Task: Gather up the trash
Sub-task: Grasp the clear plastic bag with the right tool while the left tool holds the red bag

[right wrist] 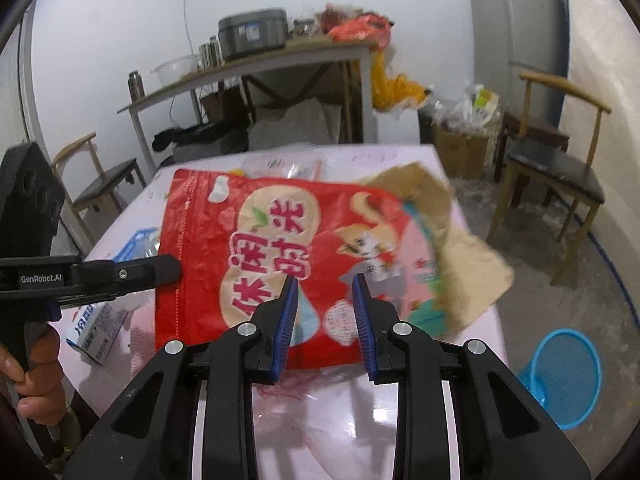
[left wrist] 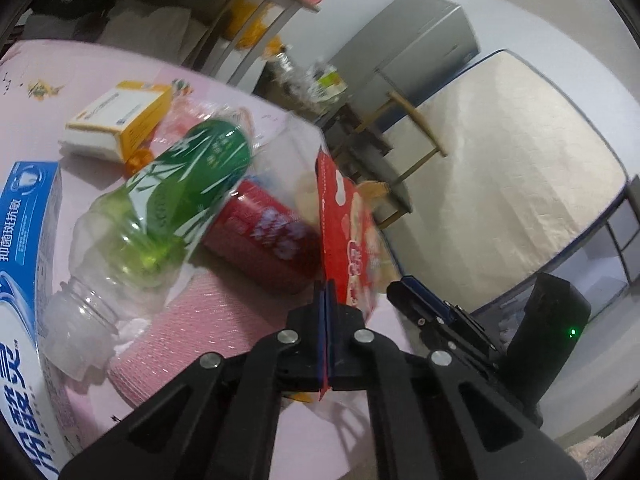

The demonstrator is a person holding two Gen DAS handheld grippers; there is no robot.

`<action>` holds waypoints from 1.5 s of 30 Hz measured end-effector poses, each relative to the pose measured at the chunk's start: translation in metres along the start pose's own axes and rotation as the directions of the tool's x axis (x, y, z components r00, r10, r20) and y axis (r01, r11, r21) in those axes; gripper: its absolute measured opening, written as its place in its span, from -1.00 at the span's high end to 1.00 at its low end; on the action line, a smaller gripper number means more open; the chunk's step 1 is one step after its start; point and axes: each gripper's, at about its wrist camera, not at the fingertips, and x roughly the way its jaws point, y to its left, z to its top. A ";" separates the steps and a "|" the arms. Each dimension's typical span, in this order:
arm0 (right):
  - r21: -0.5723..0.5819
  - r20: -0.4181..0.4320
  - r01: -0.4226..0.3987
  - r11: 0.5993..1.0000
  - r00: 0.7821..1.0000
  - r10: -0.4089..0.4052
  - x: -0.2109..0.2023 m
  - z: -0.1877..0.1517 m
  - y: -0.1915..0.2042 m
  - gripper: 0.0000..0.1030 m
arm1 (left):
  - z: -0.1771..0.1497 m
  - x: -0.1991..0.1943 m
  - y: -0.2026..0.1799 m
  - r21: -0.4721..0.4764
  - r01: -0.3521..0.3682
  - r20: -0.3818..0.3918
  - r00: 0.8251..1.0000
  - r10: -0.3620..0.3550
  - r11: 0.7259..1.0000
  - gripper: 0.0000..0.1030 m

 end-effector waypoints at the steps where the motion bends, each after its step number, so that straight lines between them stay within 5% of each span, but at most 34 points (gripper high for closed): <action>1: 0.002 0.026 0.012 1.000 1.000 -0.012 -0.011 0.002 -0.003 0.47 | -0.002 -0.005 -0.003 0.002 0.026 0.017 1.000 -0.026 1.000 1.00; 8: 0.034 0.115 0.084 0.996 0.990 -0.087 -0.058 0.004 -0.022 0.47 | -0.011 -0.050 -0.019 0.021 0.190 0.142 0.971 -0.191 0.982 1.00; 13: 0.107 0.051 0.060 0.992 0.996 -0.066 -0.060 -0.006 -0.031 0.28 | -0.010 -0.093 -0.025 0.046 0.244 0.249 0.936 -0.248 0.969 1.00; 20: 0.287 -0.118 -0.079 0.955 0.986 0.117 -0.022 -0.022 -0.039 -0.30 | -0.025 -0.142 -0.007 0.032 0.189 0.320 0.928 -0.189 0.981 1.00; 25: 0.431 -0.222 -0.140 0.892 0.941 0.255 0.027 -0.028 -0.045 -0.32 | -0.040 -0.152 0.012 -0.009 0.131 0.315 0.941 -0.122 0.991 1.00; 30: 0.439 -0.281 -0.118 0.891 0.923 0.261 0.049 -0.025 -0.030 -0.32 | -0.052 -0.149 0.021 -0.032 0.100 0.296 0.951 -0.086 0.995 1.00; 36: 0.394 -0.353 -0.061 0.917 0.911 0.213 0.071 -0.022 -0.005 -0.08 | -0.055 -0.146 0.021 -0.021 0.091 0.292 0.953 -0.081 0.996 1.00; 45: 0.368 -0.373 -0.004 0.930 0.915 0.152 0.073 -0.033 0.007 0.63 | -0.055 -0.145 0.016 -0.002 0.094 0.286 0.954 -0.090 0.996 1.00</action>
